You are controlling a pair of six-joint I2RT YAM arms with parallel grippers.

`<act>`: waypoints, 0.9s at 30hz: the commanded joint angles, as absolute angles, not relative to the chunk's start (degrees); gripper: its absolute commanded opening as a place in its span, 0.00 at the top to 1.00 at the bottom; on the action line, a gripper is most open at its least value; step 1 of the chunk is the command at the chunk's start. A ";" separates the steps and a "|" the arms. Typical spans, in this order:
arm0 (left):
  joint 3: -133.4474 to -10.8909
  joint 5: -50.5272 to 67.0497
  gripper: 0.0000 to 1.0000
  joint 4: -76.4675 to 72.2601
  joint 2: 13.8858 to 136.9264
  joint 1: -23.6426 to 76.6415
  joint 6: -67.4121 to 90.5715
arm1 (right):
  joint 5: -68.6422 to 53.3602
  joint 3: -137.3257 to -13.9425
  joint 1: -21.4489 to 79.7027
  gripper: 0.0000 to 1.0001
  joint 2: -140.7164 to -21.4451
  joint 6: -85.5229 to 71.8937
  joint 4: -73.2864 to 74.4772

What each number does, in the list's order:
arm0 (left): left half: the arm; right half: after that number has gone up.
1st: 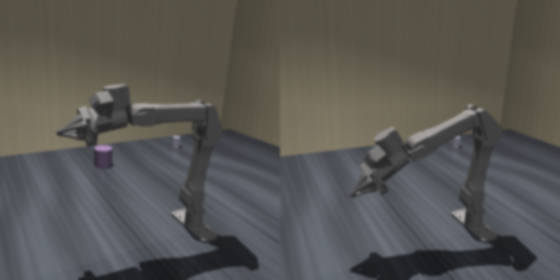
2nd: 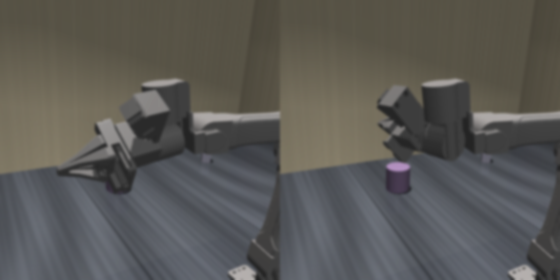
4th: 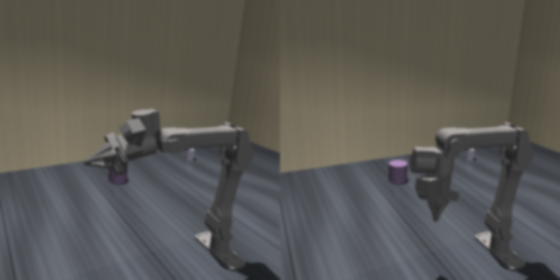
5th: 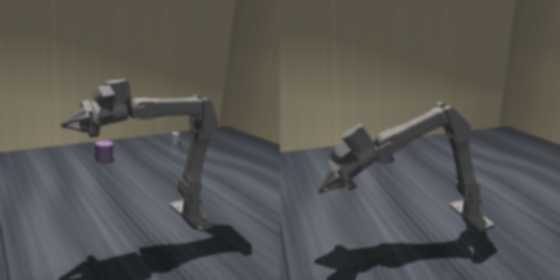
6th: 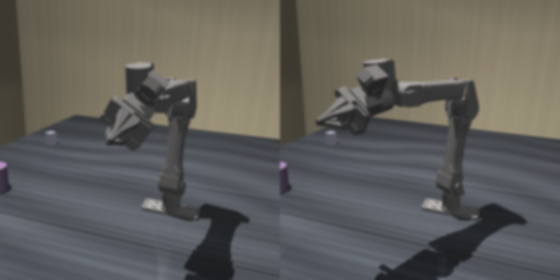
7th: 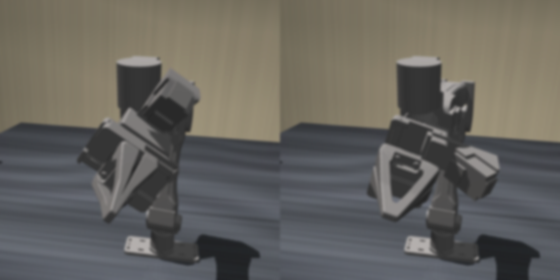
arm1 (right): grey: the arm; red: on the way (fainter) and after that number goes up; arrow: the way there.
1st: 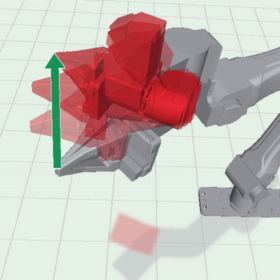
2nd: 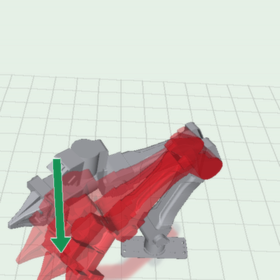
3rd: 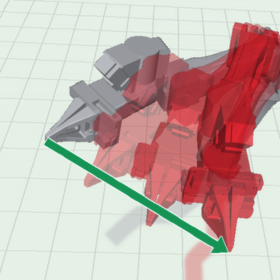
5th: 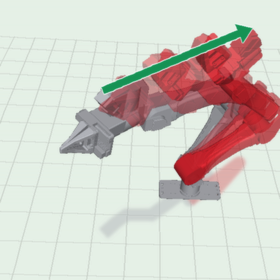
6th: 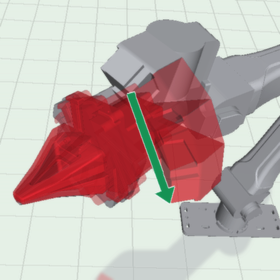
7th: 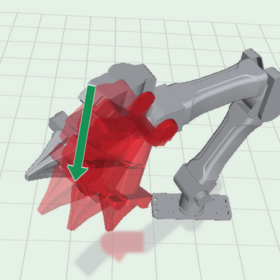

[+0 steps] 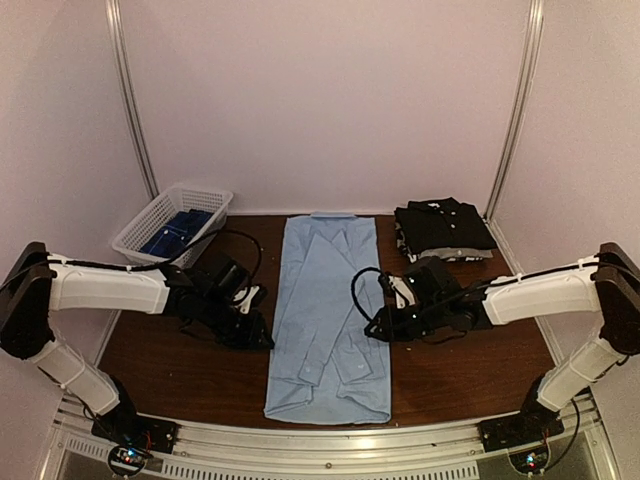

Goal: Fold and stack the long sleeve shirts
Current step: Smooth out the rectangle-folded shirt at the center of the board.

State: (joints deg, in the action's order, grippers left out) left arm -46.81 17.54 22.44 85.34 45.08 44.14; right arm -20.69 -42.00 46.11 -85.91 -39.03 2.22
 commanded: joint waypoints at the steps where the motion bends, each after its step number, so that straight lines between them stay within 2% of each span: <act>1: -48.72 18.99 0.72 19.10 87.10 44.82 42.74 | -19.01 -48.33 44.62 0.69 -88.04 -38.20 0.18; 18: -41.87 18.20 0.73 17.33 82.03 44.76 46.88 | -28.74 -77.02 34.36 0.72 -118.17 -41.33 -12.15; 27: -37.97 18.50 0.72 16.37 79.53 44.79 48.13 | -26.83 -80.49 31.36 0.73 -127.03 -44.45 -11.98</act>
